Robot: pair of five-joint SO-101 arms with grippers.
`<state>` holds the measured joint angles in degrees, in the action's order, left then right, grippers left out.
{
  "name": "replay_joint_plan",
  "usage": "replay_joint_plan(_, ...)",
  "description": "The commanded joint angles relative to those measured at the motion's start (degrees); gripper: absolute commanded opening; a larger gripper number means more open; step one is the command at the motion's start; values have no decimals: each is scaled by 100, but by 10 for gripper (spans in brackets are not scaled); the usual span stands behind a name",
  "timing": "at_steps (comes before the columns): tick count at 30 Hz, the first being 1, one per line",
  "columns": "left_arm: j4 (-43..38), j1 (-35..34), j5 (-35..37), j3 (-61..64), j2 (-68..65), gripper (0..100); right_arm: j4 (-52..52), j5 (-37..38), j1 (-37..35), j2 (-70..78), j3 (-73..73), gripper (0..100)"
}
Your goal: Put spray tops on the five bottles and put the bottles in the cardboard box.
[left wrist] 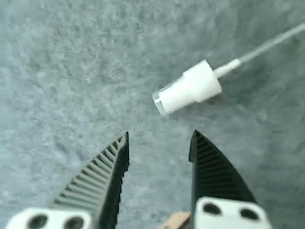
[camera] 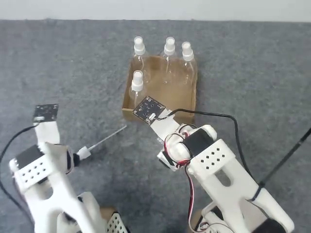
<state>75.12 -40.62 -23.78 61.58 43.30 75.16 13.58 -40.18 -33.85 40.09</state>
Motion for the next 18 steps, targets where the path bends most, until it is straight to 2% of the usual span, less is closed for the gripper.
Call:
replay_joint_plan(1, -571, -132, -264, 189, 132, 192, -110, -18, 92, -277, -35, 17)
replay_joint_plan(5, -1064, -132, -457, 558, 132, 192, -110, -18, 92, -277, -35, 17)
replay_joint_plan(16, -1266, -132, -519, 620, 18, 192, -110, -18, 92, -277, -35, 17)
replay_joint_plan(18, -1284, -114, -721, 593, -264, 192, -110, -18, 92, -277, -35, 17)
